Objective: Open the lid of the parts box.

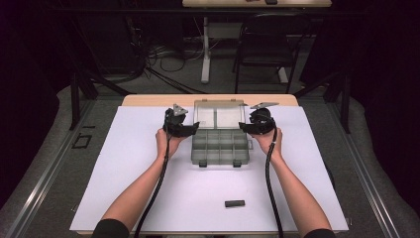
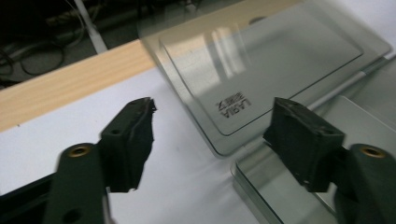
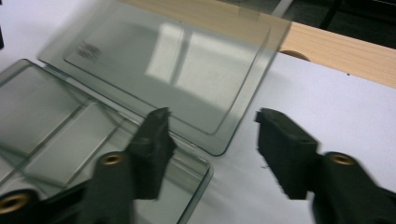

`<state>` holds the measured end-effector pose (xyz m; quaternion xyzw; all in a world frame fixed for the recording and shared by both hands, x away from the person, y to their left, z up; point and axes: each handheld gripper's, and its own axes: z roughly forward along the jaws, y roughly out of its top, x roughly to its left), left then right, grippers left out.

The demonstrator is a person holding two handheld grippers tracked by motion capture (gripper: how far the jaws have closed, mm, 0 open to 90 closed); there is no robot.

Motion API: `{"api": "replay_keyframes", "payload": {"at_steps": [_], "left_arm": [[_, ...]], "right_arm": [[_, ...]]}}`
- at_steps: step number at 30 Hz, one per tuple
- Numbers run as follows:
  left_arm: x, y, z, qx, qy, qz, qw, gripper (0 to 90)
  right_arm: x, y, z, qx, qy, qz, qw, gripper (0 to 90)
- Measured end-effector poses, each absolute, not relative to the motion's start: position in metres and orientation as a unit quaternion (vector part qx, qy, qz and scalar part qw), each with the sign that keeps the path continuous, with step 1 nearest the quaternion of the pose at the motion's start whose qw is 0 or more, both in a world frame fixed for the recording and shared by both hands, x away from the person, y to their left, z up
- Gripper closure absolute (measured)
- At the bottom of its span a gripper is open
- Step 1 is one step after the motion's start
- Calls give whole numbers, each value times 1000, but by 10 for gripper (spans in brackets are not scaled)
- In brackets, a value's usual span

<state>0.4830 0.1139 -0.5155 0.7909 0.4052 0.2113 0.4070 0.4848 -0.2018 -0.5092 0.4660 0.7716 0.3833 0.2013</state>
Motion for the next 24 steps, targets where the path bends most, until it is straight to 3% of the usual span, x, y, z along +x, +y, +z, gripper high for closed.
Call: {"api": "replay_keyframes", "payload": {"at_steps": [3, 9, 24], "left_arm": [[477, 118, -511, 796, 401, 197, 408, 187], [460, 127, -503, 808, 380, 187, 410, 147], [410, 154, -502, 823, 360, 187, 398, 58]], "right_arm": [[479, -203, -504, 453, 778, 392, 189, 299], [460, -204, -493, 422, 789, 408, 177, 188], [407, -210, -489, 365, 819, 416, 148, 115]]}}
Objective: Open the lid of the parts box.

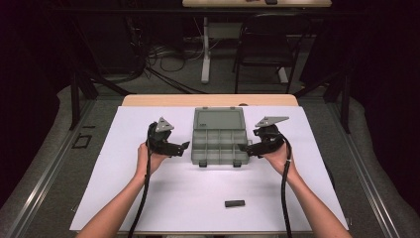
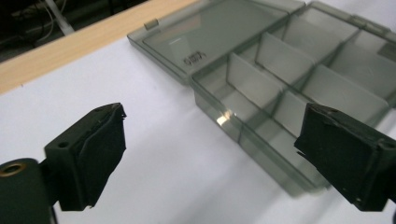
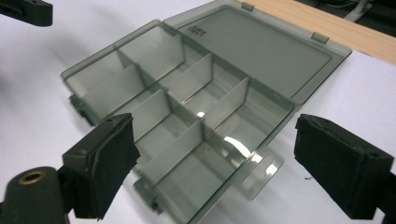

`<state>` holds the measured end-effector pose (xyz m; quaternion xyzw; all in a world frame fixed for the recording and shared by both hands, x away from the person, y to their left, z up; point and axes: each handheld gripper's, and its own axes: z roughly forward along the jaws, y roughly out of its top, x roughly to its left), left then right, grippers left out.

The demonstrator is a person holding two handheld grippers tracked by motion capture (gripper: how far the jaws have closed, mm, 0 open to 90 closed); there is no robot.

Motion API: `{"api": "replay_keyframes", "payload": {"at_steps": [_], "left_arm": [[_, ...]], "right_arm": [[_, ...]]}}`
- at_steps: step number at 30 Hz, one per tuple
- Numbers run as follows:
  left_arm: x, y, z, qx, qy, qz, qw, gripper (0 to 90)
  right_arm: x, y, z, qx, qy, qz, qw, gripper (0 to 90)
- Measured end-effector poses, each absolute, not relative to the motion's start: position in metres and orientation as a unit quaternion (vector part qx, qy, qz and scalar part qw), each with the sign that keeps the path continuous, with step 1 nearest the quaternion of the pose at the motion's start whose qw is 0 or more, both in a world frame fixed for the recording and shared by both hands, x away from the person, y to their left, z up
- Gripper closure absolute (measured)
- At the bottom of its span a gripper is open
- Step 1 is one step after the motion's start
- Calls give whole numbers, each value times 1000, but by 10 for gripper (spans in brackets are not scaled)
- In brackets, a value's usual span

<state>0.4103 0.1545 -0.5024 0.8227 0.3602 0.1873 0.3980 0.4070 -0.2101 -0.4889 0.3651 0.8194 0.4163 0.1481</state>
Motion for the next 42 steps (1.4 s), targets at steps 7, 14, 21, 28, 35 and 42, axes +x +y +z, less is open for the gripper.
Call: {"api": "replay_keyframes", "payload": {"at_steps": [7, 14, 21, 28, 35, 42], "left_arm": [[388, 162, -513, 832, 350, 198, 382, 26], [370, 171, -523, 832, 355, 190, 383, 13], [352, 175, -522, 833, 347, 193, 386, 0], [340, 179, -523, 830, 349, 194, 390, 0], [326, 185, -522, 821, 355, 199, 401, 0], [322, 184, -527, 825, 352, 196, 395, 0]], "right_arm": [[384, -213, -491, 349, 824, 421, 146, 101], [364, -215, -494, 336, 829, 423, 143, 73], [347, -216, -501, 321, 833, 430, 139, 54], [332, -215, -513, 309, 842, 423, 132, 29], [320, -218, -516, 303, 847, 418, 127, 17], [313, -219, -517, 296, 851, 415, 129, 1]]}}
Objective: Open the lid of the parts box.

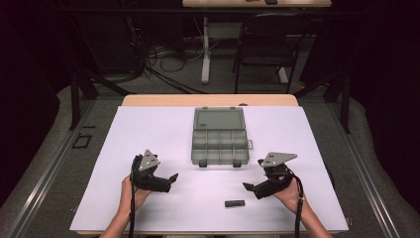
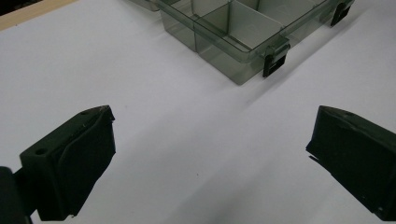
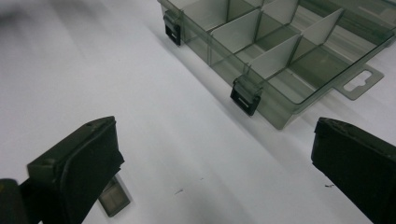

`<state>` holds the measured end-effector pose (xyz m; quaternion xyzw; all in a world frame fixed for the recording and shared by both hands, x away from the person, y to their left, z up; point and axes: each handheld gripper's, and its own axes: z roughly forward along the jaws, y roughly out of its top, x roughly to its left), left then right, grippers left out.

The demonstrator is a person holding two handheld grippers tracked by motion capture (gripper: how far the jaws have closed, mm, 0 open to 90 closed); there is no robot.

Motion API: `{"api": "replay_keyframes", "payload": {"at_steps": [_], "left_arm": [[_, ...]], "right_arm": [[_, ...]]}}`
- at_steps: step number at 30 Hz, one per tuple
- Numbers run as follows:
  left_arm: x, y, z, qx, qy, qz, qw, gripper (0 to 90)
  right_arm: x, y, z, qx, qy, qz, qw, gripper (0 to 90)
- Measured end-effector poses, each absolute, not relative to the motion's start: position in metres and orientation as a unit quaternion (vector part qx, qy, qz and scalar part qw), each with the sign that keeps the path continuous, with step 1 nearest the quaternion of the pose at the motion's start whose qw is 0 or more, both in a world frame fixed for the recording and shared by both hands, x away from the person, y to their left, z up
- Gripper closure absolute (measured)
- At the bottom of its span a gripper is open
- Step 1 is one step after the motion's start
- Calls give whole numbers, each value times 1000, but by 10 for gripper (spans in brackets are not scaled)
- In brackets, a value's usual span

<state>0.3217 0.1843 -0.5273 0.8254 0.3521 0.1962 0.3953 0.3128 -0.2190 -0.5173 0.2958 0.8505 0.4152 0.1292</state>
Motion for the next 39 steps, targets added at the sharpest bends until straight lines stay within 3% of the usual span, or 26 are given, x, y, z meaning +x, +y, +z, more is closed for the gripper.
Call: {"api": "replay_keyframes", "payload": {"at_steps": [39], "left_arm": [[326, 190, -529, 826, 352, 196, 395, 0]], "right_arm": [[307, -197, -510, 219, 896, 367, 117, 0]]}}
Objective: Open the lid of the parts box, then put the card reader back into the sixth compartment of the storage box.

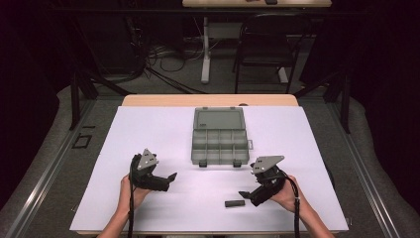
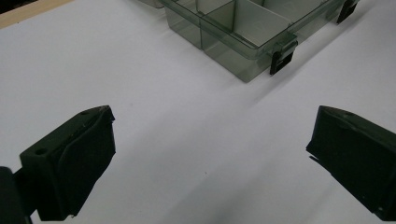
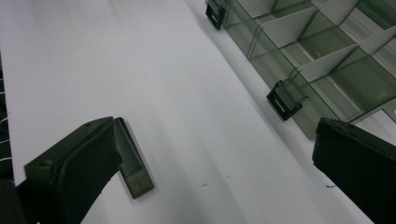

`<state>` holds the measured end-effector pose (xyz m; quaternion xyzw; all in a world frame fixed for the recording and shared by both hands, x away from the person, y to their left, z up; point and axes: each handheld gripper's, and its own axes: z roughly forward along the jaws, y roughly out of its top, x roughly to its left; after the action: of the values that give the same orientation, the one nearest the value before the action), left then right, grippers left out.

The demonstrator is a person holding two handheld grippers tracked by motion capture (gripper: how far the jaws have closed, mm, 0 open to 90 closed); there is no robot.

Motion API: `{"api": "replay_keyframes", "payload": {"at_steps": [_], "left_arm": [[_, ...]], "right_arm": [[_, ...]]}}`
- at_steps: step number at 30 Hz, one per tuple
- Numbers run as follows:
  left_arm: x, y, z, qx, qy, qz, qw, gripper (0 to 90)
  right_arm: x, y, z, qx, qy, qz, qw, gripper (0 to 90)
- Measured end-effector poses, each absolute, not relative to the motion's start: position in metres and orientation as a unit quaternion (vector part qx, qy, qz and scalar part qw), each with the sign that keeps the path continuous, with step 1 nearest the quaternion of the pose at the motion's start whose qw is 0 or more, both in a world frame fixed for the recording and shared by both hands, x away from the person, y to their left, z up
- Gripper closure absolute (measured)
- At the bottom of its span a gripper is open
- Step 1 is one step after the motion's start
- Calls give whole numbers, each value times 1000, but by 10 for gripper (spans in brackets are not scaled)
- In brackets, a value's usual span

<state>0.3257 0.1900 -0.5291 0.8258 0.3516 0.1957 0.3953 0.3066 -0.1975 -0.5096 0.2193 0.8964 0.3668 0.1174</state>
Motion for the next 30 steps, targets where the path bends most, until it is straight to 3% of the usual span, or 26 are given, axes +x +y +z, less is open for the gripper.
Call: {"api": "replay_keyframes", "payload": {"at_steps": [30], "left_arm": [[332, 191, -532, 829, 343, 190, 399, 0]], "right_arm": [[305, -181, -507, 158, 930, 322, 86, 6]]}}
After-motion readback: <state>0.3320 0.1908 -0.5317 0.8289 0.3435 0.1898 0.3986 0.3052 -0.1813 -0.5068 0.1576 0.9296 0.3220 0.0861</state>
